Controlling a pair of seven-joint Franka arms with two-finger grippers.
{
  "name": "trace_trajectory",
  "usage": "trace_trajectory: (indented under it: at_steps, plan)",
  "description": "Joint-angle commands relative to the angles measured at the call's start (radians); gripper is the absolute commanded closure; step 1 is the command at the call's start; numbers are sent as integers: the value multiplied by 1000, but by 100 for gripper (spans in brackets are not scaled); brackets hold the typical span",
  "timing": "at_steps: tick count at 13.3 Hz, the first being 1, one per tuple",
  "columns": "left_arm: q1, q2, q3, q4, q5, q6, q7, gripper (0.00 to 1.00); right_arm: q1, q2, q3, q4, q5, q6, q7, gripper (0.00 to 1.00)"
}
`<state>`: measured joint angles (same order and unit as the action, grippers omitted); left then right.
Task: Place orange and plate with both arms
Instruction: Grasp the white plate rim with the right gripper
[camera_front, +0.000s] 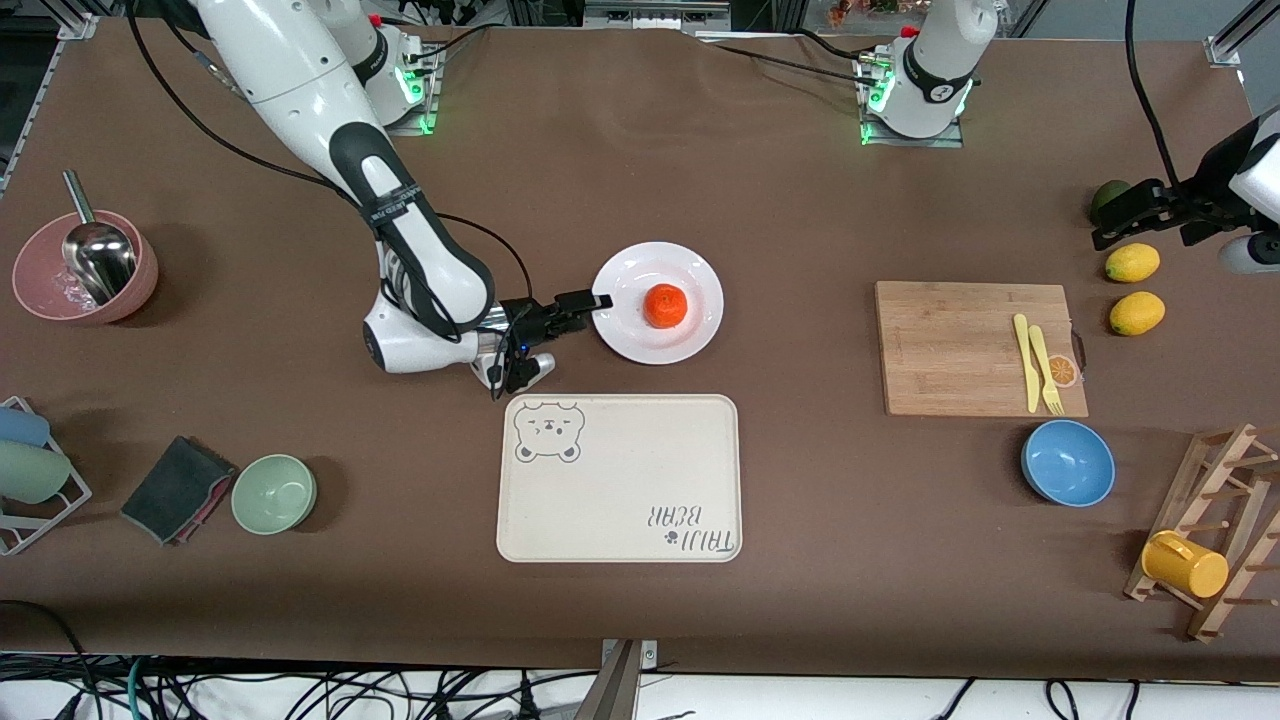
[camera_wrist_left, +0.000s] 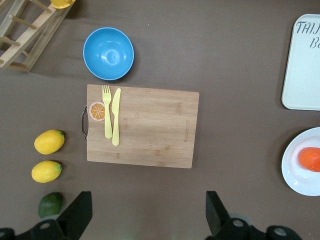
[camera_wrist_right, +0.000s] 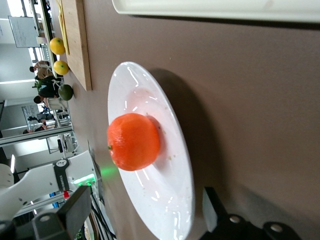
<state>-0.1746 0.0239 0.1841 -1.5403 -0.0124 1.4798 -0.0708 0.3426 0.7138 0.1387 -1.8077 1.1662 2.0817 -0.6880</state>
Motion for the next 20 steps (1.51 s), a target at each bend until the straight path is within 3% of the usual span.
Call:
trace_trajectory:
  at_steps: [1,4,10,13,14,17,20]
  plan:
    - [1,14,-2,31,34,-23,-4,0,1,18,1,-9,27,17,-54,3]
    - [1,14,-2,31,34,-23,-4,0,24,42,1,-9,110,26,-115,6]
    - [1,14,-2,29,34,-23,-6,0,36,41,-1,5,119,40,-111,13]
    - [3,14,-2,29,34,-23,-6,0,64,39,1,7,127,60,-111,27]
    - [3,14,0,29,32,-24,-6,0,65,39,-1,7,130,61,-113,34]
    - [3,14,0,29,34,-24,-6,0,67,39,-1,10,121,61,-116,74]
    - [3,14,0,29,34,-24,-6,0,62,41,-2,10,118,57,-123,100]
